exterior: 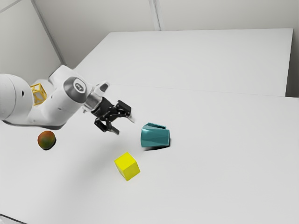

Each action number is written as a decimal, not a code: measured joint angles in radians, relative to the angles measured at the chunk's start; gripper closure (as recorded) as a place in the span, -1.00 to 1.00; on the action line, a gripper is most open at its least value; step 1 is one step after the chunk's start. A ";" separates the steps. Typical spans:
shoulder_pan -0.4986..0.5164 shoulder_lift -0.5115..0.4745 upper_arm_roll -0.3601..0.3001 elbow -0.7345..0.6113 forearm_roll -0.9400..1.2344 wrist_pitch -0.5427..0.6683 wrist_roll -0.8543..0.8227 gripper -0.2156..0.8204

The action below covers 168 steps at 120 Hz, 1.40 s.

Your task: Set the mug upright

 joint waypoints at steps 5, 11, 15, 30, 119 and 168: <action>0.006 0.004 0.002 -0.003 -0.025 0.006 0.008 -0.58; -0.005 0.005 0.006 -0.013 -0.053 0.016 0.018 -0.58; -0.019 0.004 0.011 -0.020 -0.069 0.025 0.024 -0.58; -0.043 0.011 0.016 -0.032 -0.129 0.046 0.049 -0.58; -0.112 0.163 0.015 0.025 -0.387 0.055 0.212 -0.58; -0.133 0.173 0.015 0.062 -0.423 0.040 0.270 -0.09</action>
